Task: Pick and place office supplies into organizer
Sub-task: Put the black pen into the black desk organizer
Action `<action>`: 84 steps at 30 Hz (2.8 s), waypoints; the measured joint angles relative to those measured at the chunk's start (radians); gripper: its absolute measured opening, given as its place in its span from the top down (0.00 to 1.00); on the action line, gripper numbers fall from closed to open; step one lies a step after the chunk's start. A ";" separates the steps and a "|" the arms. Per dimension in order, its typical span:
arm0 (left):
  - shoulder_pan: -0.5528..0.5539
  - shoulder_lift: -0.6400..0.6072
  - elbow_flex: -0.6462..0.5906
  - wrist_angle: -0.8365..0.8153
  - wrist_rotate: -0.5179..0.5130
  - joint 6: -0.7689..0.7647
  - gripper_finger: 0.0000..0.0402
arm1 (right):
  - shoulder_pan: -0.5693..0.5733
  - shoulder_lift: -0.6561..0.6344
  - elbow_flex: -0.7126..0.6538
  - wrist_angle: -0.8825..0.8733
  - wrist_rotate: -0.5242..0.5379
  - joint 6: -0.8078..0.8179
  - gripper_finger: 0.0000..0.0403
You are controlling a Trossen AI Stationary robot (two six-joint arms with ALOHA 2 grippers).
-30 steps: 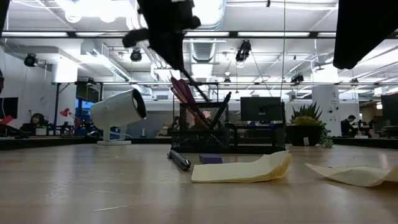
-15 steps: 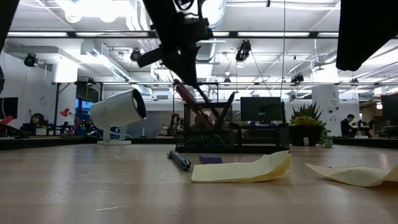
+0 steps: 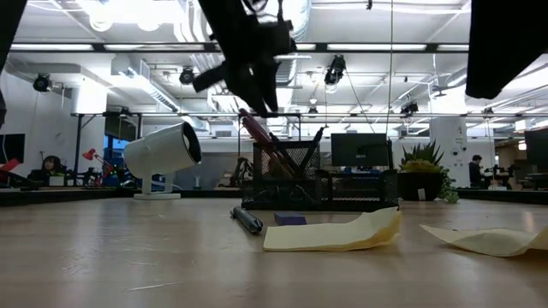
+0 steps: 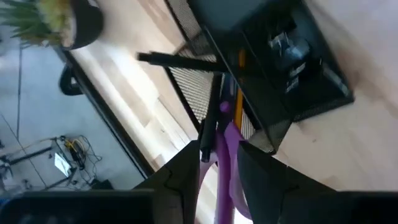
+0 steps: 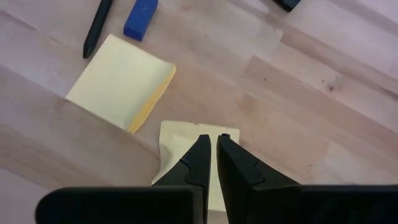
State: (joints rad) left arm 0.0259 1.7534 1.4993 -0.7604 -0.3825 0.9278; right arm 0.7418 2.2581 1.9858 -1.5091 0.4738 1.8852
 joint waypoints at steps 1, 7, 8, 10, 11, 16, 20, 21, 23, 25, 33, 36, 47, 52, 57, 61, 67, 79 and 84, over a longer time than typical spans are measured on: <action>-0.008 -0.013 0.000 -0.004 0.001 -0.028 0.77 | 0.000 0.000 0.000 0.003 -0.009 0.000 0.96; -0.082 -0.101 0.000 -0.061 0.116 -0.169 0.77 | -0.004 -0.001 0.000 0.071 -0.052 -0.053 0.96; -0.099 -0.112 -0.001 -0.069 0.158 -0.180 0.77 | -0.007 -0.001 0.000 0.080 -0.064 -0.061 0.96; -0.131 -0.139 -0.003 -0.082 0.237 -0.189 0.77 | -0.011 -0.001 0.000 0.093 -0.080 -0.075 0.96; -0.148 -0.152 -0.005 -0.082 0.264 -0.189 0.77 | -0.013 -0.001 0.001 0.103 -0.083 -0.083 0.96; -0.215 -0.198 -0.020 -0.068 0.294 -0.189 0.77 | -0.019 -0.011 0.003 0.159 -0.086 -0.093 0.96; -0.254 -0.204 -0.021 -0.076 0.294 -0.200 0.77 | -0.023 -0.013 0.003 0.237 -0.087 -0.103 0.96; -0.265 -0.204 -0.021 -0.082 0.294 -0.220 0.77 | -0.025 -0.013 0.003 0.266 -0.090 -0.108 0.96; -0.289 -0.204 -0.023 -0.094 0.303 -0.266 0.77 | -0.027 -0.013 0.003 0.326 -0.091 -0.114 0.96; -0.317 -0.204 -0.036 -0.099 0.315 -0.296 0.77 | -0.029 -0.013 0.003 0.377 -0.091 -0.115 0.96; -0.470 -0.204 -0.101 -0.115 0.322 -0.332 0.77 | -0.029 0.000 0.002 0.532 -0.104 -0.130 0.96; -0.523 -0.204 -0.129 -0.109 0.322 -0.369 0.77 | -0.027 0.002 0.002 0.531 -0.137 -0.102 0.96; -0.674 -0.202 -0.269 0.071 0.321 -0.432 0.77 | -0.013 0.002 -0.022 0.729 -0.288 -0.289 0.96; -0.695 -0.189 -0.349 0.286 0.315 -0.503 0.77 | -0.011 0.002 -0.062 0.732 -0.292 -0.405 0.96; -0.677 -0.123 -0.407 0.422 0.141 -0.459 0.77 | -0.011 0.002 -0.130 0.744 -0.254 -0.500 0.96; -0.606 -0.066 -0.412 0.421 0.029 -0.326 0.77 | -0.015 0.004 -0.161 0.742 -0.167 -0.511 0.96; -0.418 -0.032 -0.418 0.479 0.117 -0.299 0.77 | -0.075 0.004 -0.162 0.761 -0.038 -0.515 0.96; -0.223 0.032 -0.471 0.514 0.368 -0.059 0.77 | -0.126 0.004 -0.155 0.743 -0.021 -0.578 0.96; -0.189 0.060 -0.461 0.525 0.381 -0.023 0.77 | -0.118 0.004 -0.156 0.740 0.005 -0.532 0.96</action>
State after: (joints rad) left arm -0.1627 1.8133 1.0385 -0.2352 -0.0017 0.9046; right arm 0.6239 2.2620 1.8297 -0.7695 0.4786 1.3536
